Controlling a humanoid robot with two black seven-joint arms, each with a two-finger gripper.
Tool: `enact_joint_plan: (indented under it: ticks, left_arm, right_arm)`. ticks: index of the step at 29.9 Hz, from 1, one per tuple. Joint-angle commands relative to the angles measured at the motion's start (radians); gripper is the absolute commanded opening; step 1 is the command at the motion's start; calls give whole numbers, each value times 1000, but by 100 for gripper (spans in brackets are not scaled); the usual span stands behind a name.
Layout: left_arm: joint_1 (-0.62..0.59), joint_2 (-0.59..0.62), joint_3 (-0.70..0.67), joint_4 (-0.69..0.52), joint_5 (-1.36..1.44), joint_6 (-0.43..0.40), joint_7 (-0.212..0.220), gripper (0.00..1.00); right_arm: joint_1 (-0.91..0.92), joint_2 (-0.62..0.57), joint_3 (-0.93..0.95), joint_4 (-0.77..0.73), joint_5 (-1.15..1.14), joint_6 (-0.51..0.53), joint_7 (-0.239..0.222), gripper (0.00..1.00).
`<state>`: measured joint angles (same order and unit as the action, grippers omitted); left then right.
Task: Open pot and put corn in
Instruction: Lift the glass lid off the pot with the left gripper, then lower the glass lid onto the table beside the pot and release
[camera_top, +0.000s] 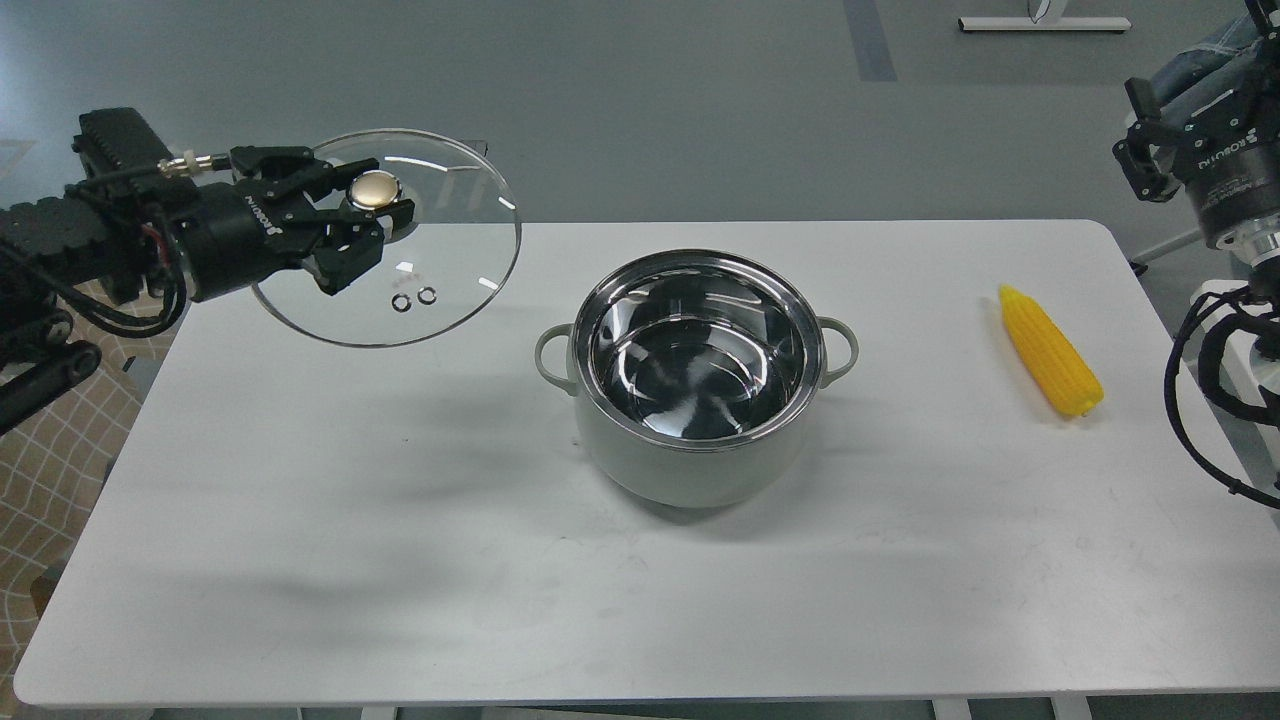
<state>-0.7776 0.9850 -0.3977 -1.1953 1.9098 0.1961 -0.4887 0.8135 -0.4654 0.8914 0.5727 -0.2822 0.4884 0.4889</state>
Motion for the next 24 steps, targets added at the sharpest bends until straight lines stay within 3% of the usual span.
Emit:
enact_joint_plan:
  ticks: [1, 12, 24]
  left_arm:
    - [98, 1, 2, 19, -64, 107, 0, 0]
    - [259, -149, 3, 289, -57, 284, 0, 0]
    - [297, -227, 3, 367, -61, 293, 0, 0]
  right_arm:
    - [-2, -2, 0, 1, 0, 0, 0, 100]
    - [-14, -1, 0, 3, -2, 0, 0, 100]
    - [-19, 4, 0, 3, 0, 0, 0, 100]
